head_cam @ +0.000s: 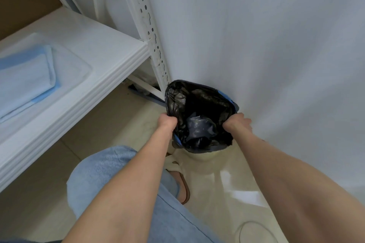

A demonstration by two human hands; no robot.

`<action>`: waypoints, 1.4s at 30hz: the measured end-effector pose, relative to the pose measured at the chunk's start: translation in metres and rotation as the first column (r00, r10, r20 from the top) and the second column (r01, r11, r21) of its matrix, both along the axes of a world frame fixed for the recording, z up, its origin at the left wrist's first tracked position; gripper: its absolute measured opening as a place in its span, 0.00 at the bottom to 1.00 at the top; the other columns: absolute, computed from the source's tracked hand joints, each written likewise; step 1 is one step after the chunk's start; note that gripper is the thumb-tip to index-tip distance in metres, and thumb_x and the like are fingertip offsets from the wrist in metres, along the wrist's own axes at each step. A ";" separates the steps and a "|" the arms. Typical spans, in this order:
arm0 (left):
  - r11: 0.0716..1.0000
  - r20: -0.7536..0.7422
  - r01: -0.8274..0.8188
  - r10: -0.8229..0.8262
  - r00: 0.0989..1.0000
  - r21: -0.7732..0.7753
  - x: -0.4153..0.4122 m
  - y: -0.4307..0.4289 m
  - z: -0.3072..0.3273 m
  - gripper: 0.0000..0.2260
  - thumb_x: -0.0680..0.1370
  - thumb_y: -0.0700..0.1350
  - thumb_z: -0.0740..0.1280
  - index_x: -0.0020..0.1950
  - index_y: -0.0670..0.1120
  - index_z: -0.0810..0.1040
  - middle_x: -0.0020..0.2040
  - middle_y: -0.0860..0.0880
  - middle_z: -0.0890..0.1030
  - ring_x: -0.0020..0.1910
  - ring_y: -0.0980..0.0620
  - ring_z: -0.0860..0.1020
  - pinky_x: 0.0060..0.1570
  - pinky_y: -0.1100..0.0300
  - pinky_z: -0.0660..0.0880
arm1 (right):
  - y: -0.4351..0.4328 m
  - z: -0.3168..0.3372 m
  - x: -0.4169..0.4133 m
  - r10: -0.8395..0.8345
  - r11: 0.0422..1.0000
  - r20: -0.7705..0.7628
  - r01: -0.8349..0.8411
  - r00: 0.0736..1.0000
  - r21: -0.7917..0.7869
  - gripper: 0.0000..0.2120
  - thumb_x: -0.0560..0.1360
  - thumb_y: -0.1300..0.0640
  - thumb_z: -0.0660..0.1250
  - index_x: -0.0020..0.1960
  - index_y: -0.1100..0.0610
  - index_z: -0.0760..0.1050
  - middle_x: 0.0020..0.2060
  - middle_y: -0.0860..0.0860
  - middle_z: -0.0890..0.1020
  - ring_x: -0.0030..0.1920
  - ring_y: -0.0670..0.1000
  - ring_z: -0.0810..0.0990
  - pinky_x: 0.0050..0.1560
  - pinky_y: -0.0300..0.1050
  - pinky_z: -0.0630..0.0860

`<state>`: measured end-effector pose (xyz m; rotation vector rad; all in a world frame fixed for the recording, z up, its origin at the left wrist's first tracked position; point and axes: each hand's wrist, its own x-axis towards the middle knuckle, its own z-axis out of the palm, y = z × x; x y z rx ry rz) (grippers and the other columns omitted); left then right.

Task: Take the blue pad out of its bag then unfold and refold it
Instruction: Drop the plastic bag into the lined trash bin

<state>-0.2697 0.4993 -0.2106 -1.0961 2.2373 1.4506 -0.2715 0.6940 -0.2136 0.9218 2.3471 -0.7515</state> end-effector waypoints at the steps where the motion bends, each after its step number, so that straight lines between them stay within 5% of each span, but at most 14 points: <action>1: 1.000 0.027 0.005 -0.004 1.000 -0.016 0.000 -0.002 0.000 0.15 0.75 0.37 0.66 0.61 0.37 0.73 0.59 0.38 0.78 0.56 0.40 0.78 0.57 0.50 0.76 | -0.001 0.000 -0.002 -0.006 1.000 -0.035 0.006 0.999 0.017 0.30 0.75 0.54 0.65 0.72 0.59 0.57 0.68 0.59 0.64 0.66 0.62 0.67 0.63 0.54 0.68; 6: 0.987 0.244 0.150 -0.133 0.960 -0.051 0.008 -0.006 -0.002 0.24 0.70 0.44 0.75 0.61 0.38 0.72 0.58 0.42 0.77 0.58 0.42 0.76 0.59 0.49 0.76 | -0.007 0.007 -0.020 0.133 0.991 -0.294 -0.117 0.946 0.071 0.28 0.77 0.53 0.64 0.73 0.59 0.58 0.68 0.59 0.65 0.67 0.61 0.65 0.64 0.55 0.66; 11: 0.972 0.341 0.222 -0.184 0.922 -0.075 0.005 -0.005 0.004 0.06 0.73 0.34 0.69 0.46 0.39 0.73 0.37 0.42 0.75 0.38 0.46 0.77 0.46 0.52 0.80 | -0.014 0.009 -0.035 0.166 0.985 -0.215 -0.153 0.963 0.073 0.26 0.78 0.51 0.63 0.72 0.56 0.60 0.68 0.58 0.67 0.67 0.60 0.65 0.64 0.56 0.65; 14: 0.972 0.247 0.173 -0.131 0.960 -0.156 0.000 -0.009 0.006 0.08 0.74 0.31 0.65 0.36 0.39 0.71 0.37 0.41 0.76 0.37 0.43 0.79 0.43 0.51 0.80 | -0.015 0.011 -0.039 0.208 0.972 -0.199 -0.179 0.958 0.153 0.18 0.77 0.57 0.61 0.66 0.55 0.69 0.64 0.57 0.73 0.64 0.59 0.70 0.62 0.52 0.66; 17: 0.987 0.147 0.066 -0.044 0.988 -0.149 -0.006 -0.008 0.015 0.02 0.75 0.33 0.65 0.44 0.38 0.74 0.49 0.39 0.79 0.48 0.40 0.81 0.42 0.51 0.81 | -0.017 0.014 -0.041 0.198 0.977 -0.238 -0.171 0.951 0.127 0.16 0.77 0.58 0.60 0.63 0.56 0.75 0.61 0.57 0.77 0.61 0.58 0.75 0.60 0.48 0.70; 22: 0.995 0.120 0.013 0.000 0.993 -0.101 -0.010 -0.005 0.019 0.11 0.76 0.38 0.65 0.57 0.37 0.76 0.56 0.38 0.79 0.51 0.39 0.80 0.48 0.45 0.80 | -0.015 0.027 -0.042 0.143 0.990 -0.297 -0.134 0.944 0.051 0.15 0.78 0.56 0.59 0.60 0.58 0.77 0.58 0.57 0.78 0.57 0.59 0.77 0.53 0.46 0.72; 26: 0.990 0.168 0.110 -0.093 0.981 -0.093 0.001 0.004 0.016 0.32 0.69 0.54 0.75 0.66 0.40 0.68 0.61 0.41 0.77 0.56 0.40 0.78 0.50 0.50 0.79 | -0.015 0.029 -0.041 0.070 0.994 -0.368 -0.095 0.927 -0.052 0.16 0.80 0.52 0.56 0.60 0.58 0.76 0.59 0.58 0.78 0.57 0.60 0.77 0.54 0.47 0.72; 29: 0.898 0.279 0.337 -0.259 0.925 -0.283 0.001 0.007 0.008 0.38 0.67 0.53 0.77 0.69 0.40 0.62 0.65 0.41 0.73 0.63 0.41 0.74 0.57 0.50 0.75 | -0.019 0.025 -0.041 0.047 0.994 -0.387 -0.081 0.921 -0.072 0.16 0.80 0.52 0.55 0.60 0.58 0.76 0.59 0.57 0.78 0.58 0.60 0.77 0.54 0.46 0.72; 31: 0.823 0.337 0.419 -0.298 0.893 -0.383 0.001 0.006 0.004 0.32 0.71 0.47 0.74 0.68 0.40 0.62 0.65 0.40 0.73 0.63 0.41 0.73 0.59 0.50 0.74 | -0.019 0.021 -0.042 0.035 0.994 -0.386 -0.072 0.922 -0.082 0.16 0.80 0.53 0.55 0.60 0.58 0.76 0.59 0.57 0.78 0.58 0.59 0.77 0.51 0.45 0.70; 35: 0.739 0.309 0.448 -0.331 0.892 -0.503 -0.003 0.002 0.005 0.18 0.77 0.37 0.62 0.66 0.38 0.66 0.63 0.39 0.74 0.62 0.40 0.74 0.58 0.50 0.73 | -0.020 0.017 -0.045 0.037 0.993 -0.385 -0.078 0.922 -0.093 0.15 0.81 0.54 0.55 0.59 0.58 0.76 0.58 0.57 0.79 0.57 0.59 0.78 0.49 0.44 0.69; 42: 0.584 0.273 0.480 -0.409 0.871 -0.655 -0.018 -0.006 0.045 0.13 0.76 0.35 0.61 0.60 0.39 0.75 0.60 0.39 0.77 0.58 0.40 0.77 0.53 0.51 0.75 | -0.020 0.034 -0.043 0.037 0.993 -0.411 -0.079 0.911 -0.085 0.17 0.80 0.50 0.56 0.59 0.57 0.78 0.58 0.58 0.79 0.58 0.60 0.78 0.53 0.46 0.72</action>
